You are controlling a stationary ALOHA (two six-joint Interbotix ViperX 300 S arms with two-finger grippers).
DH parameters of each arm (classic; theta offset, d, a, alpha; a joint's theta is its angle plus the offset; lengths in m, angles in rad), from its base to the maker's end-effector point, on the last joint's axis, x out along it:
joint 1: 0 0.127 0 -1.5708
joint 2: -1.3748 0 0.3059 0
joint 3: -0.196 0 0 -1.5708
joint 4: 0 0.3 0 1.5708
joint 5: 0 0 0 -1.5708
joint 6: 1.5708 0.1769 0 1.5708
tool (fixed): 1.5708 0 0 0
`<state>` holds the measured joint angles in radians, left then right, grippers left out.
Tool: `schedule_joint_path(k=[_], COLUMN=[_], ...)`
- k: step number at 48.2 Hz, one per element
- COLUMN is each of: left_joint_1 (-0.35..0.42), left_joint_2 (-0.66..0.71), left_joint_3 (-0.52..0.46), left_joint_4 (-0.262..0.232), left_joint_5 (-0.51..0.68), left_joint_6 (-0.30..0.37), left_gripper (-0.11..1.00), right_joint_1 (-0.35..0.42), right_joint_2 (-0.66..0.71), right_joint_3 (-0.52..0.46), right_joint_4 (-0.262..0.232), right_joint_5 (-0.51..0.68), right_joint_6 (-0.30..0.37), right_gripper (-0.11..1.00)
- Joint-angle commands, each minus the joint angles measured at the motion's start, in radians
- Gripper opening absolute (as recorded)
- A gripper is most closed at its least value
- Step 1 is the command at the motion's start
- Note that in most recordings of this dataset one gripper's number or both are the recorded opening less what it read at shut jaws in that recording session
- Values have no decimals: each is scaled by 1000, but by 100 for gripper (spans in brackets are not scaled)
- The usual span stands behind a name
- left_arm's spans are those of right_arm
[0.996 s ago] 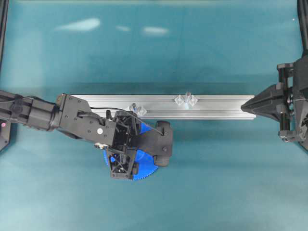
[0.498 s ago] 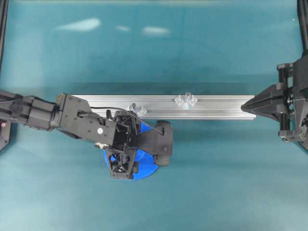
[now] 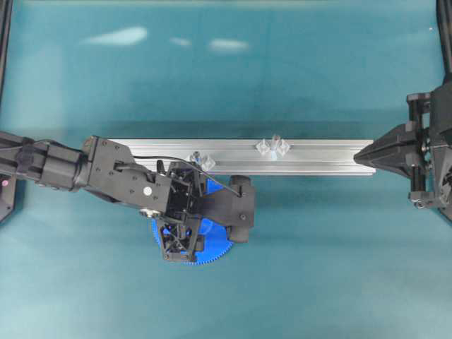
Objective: Insert the large gear onto the shaft.
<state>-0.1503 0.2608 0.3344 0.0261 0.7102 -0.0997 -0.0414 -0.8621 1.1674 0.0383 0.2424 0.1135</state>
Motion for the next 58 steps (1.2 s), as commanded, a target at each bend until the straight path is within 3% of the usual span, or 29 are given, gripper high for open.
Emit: schedule_joint_path(k=[1, 17, 58], left_joint_1=[-8, -8, 3], left_joint_2=[-11, -41, -115], left_joint_3=[-9, -35, -198], left_joint_4=[-5, -5, -5], left_joint_5=[-2, 11, 238], left_joint_6=[3, 2, 14], left_gripper=[76, 76, 76], right_joint_1=[-2, -2, -2], right_joint_2=[3, 3, -21], right_joint_3=[-9, -6, 2], right_joint_4=[2, 2, 2], right_joint_5=[-6, -9, -8], right_joint_6=[11, 11, 11], right_gripper=[9, 9, 9])
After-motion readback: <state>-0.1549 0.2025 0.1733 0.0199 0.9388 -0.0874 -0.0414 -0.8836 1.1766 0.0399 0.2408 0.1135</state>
